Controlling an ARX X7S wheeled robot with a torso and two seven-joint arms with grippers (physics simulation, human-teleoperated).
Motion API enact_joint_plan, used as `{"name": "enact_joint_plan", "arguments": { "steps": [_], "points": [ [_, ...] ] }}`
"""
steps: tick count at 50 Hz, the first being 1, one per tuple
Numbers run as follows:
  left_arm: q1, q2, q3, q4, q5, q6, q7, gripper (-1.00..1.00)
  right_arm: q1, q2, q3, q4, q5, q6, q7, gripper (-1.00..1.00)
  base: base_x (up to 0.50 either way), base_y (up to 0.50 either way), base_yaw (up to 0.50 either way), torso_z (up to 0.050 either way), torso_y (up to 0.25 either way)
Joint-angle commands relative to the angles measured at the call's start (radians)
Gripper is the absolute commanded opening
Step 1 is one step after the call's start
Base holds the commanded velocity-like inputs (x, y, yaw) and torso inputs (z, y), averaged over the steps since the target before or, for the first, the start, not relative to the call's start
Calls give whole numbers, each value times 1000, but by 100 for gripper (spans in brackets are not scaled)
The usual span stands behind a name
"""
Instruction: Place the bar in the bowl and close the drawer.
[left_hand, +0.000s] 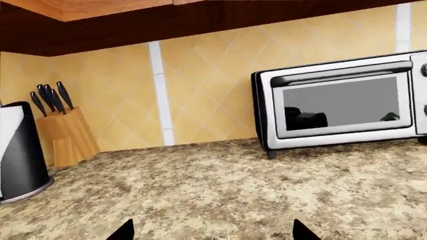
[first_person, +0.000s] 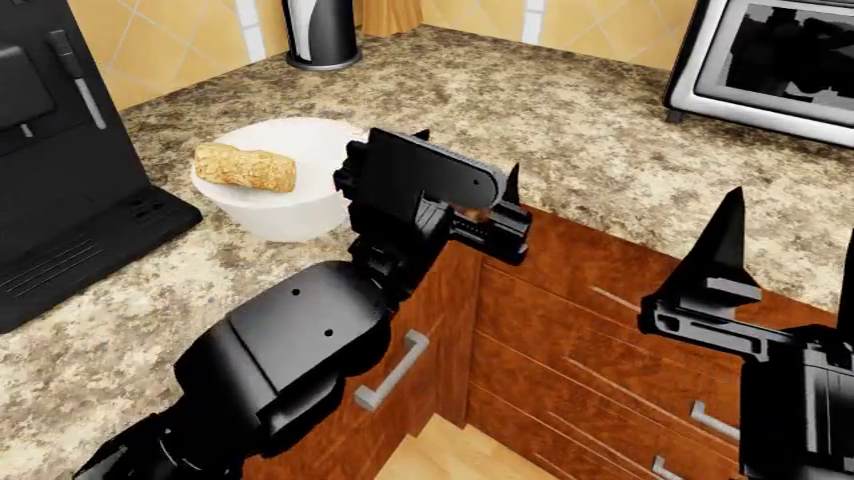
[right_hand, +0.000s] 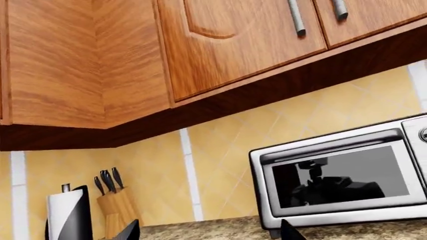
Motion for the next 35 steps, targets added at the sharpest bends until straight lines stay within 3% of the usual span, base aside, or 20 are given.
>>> {"name": "enact_joint_plan", "arguments": {
  "steps": [1, 7, 19, 27, 35],
  "points": [
    [18, 158, 42, -295, 43, 170, 103, 100, -28, 22, 45, -43, -21, 24, 13, 100, 0, 0, 0, 0, 0],
    [27, 215, 87, -444, 18, 271, 126, 100, -31, 6, 55, -45, -15, 39, -5, 100, 0, 0, 0, 0, 0],
    [-10, 218, 427, -642, -249, 544, 53, 100, -34, -17, 68, -43, -4, 59, -28, 100, 0, 0, 0, 0, 0],
    [-63, 219, 727, -767, -493, 739, 3, 100, -36, -34, 73, -36, 3, 69, -44, 100, 0, 0, 0, 0, 0],
    [-57, 219, 820, -822, -523, 780, -33, 100, -39, -54, 77, -20, 9, 77, -58, 100, 0, 0, 0, 0, 0]
  ]
}}
